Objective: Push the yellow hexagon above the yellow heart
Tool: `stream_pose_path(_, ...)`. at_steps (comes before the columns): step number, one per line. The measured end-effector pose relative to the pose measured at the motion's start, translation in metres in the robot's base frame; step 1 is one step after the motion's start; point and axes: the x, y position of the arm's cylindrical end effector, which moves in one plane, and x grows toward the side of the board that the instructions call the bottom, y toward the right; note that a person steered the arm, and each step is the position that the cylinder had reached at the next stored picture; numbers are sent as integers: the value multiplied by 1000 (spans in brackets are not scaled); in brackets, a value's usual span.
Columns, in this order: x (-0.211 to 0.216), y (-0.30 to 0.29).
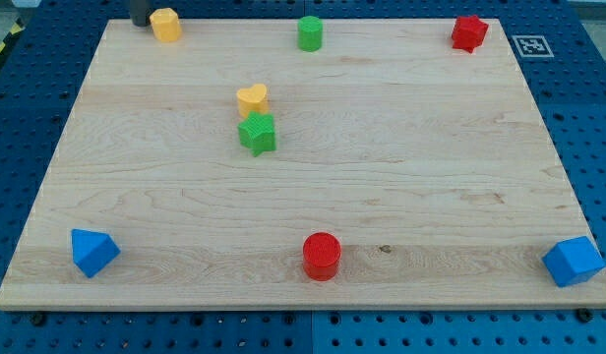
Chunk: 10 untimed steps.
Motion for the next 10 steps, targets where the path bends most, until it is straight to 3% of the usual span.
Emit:
stream_pose_path(2, 0, 63)
stream_pose_path(10, 112, 99)
